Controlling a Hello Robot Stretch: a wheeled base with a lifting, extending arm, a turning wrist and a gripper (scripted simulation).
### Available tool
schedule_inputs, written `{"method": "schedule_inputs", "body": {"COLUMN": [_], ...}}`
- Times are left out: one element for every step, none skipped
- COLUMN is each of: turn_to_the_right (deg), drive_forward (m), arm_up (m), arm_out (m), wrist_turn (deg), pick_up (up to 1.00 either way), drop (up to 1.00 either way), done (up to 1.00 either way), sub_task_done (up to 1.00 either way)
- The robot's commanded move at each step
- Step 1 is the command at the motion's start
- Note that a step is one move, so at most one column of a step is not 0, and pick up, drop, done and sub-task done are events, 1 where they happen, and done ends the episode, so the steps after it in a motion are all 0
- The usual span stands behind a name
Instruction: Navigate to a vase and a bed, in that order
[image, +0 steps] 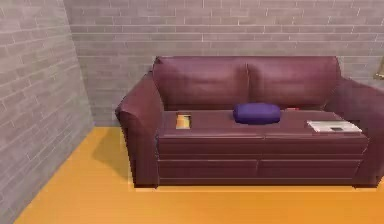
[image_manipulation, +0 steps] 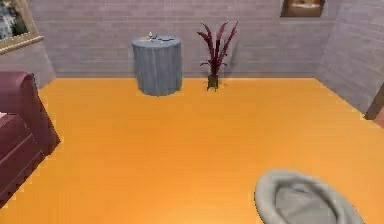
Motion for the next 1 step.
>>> {"method": "schedule_inputs", "body": {"turn_to_the_right": [45.0], "drive_forward": [0.00], "arm_up": [0.00], "arm_out": [0.00], "wrist_turn": [0.0], "pick_up": [0.00], "drop": [0.00], "done": [0.00], "sub_task_done": [0.00]}}
